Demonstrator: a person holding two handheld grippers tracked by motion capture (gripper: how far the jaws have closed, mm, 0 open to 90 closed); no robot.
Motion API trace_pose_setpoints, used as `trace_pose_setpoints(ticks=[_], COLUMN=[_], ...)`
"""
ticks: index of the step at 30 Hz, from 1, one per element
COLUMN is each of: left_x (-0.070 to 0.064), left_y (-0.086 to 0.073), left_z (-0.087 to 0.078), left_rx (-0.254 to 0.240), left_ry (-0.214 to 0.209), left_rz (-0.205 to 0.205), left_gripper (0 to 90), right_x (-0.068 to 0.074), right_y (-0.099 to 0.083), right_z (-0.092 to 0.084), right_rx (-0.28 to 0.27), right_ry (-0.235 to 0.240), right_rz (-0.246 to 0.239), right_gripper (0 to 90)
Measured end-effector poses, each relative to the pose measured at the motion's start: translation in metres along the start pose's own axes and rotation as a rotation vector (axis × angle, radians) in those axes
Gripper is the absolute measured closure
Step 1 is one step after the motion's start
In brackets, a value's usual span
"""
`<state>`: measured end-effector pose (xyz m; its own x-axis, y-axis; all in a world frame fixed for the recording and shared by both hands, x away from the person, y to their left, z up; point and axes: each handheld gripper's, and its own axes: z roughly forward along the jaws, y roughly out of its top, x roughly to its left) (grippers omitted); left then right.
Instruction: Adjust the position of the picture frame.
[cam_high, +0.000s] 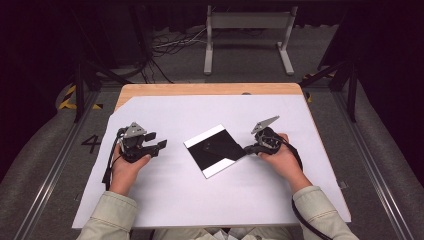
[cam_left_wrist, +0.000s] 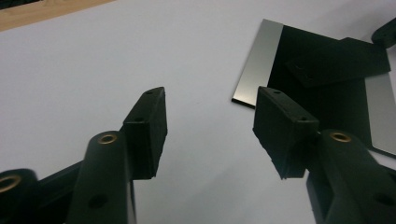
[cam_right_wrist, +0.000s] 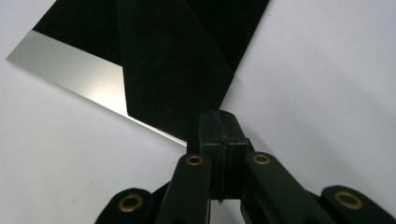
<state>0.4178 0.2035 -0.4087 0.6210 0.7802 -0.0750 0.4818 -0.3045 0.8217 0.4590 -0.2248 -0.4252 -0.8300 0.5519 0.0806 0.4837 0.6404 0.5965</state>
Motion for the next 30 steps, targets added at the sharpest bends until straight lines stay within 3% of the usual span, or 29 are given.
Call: trace_pose_setpoints(ticks=[4,8,16,24,30], left_x=[0.000,0.001,0.001,-0.002,-0.002], left_y=[0.000,-0.001,-0.001,-0.001,0.000], left_z=[-0.001,-0.001,0.004,0.007,0.005], left_rx=[0.004,0.019,0.069,0.079,0.052], left_ry=[0.013,0.021,0.005,-0.003,-0.022], left_rz=[-0.011,-0.014,-0.038,-0.041,-0.022], left_gripper=[60.9,65.9,79.6,82.9,82.1], right_x=[0.008,0.013,0.030,0.044,0.052], right_y=[0.002,0.002,0.006,0.011,0.015], right_z=[0.003,0.005,0.011,0.018,0.022], right_rx=[0.016,0.015,0.015,0.011,0.003], right_ry=[0.015,0.030,0.070,0.101,0.109], right_rz=[-0.026,-0.031,-0.070,-0.098,-0.116], right_gripper=[90.0,90.0,90.0,90.0,90.0])
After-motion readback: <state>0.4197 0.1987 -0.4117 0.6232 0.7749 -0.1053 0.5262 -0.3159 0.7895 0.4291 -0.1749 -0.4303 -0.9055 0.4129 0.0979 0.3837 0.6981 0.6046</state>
